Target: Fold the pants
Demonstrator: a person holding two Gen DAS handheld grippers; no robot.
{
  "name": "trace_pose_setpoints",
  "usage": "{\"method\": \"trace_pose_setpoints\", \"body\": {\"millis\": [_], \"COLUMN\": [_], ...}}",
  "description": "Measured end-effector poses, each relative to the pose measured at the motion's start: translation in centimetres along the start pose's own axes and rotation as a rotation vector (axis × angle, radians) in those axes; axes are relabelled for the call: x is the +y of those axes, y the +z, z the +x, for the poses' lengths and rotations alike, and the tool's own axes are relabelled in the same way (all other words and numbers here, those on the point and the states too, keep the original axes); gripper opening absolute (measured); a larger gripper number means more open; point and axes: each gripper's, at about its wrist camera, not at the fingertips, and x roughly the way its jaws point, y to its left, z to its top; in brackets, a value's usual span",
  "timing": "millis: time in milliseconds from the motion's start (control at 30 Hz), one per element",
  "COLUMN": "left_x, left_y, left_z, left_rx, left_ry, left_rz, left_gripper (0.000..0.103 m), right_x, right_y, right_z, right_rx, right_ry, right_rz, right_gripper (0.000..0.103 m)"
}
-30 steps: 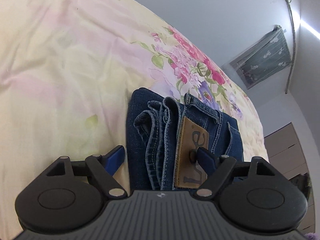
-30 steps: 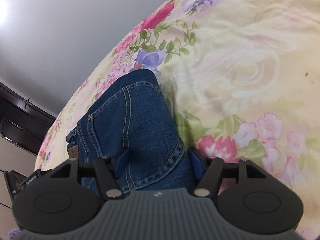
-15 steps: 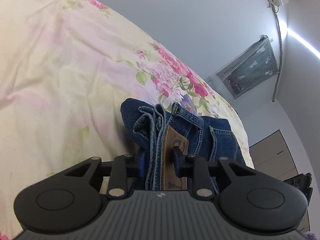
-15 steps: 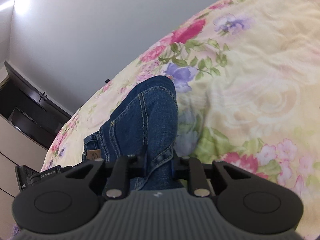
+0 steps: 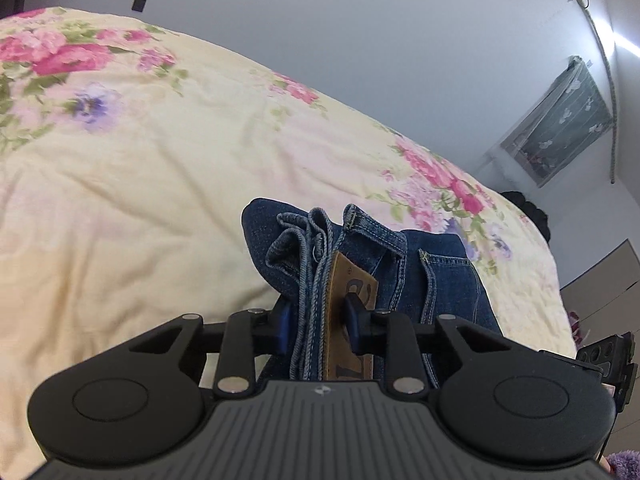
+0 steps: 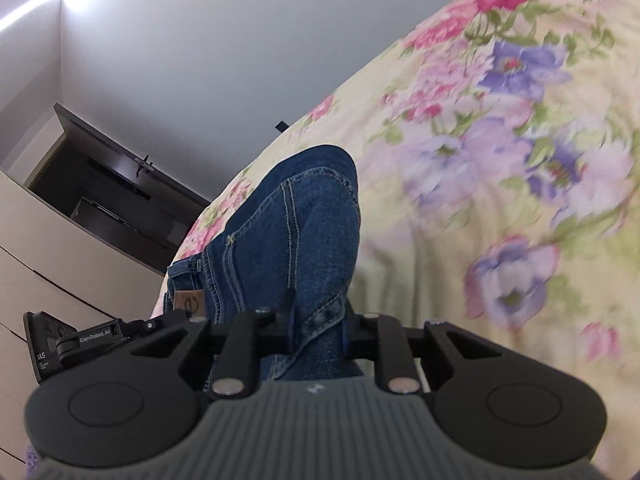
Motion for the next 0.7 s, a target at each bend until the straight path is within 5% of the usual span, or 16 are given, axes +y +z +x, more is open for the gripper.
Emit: {"method": "trace_pose_setpoints", "body": {"millis": [133, 367, 600, 700], "left_x": [3.7, 9.1, 9.4, 7.7], "left_y": [0.3, -1.9, -2.8, -3.1], "left_z": [-0.7, 2.6, 3.3, 2.0], "left_rx": [0.02, 0.062, 0.056, 0.028], "left_ry": [0.048, 0.041, 0.081, 0.188], "left_rz": [-0.015, -0.082, -0.038, 0.021], "left_gripper": [0.03, 0.031, 0.042, 0.053], "right_x": [1.1, 0.4, 0.6, 1.6], "right_y": [-2.5, -3.9, -3.8, -4.0], "right_z": [4.4, 8.6, 10.1, 9.6], "right_rx": [0.047, 0.096, 0.118, 0.109], "right_ry": [0.025, -0.057, -0.157, -0.215], "right_rz": [0.034, 0.021, -0.059, -0.11], "right_gripper": [0.015, 0.015, 0.024, 0.032]}}
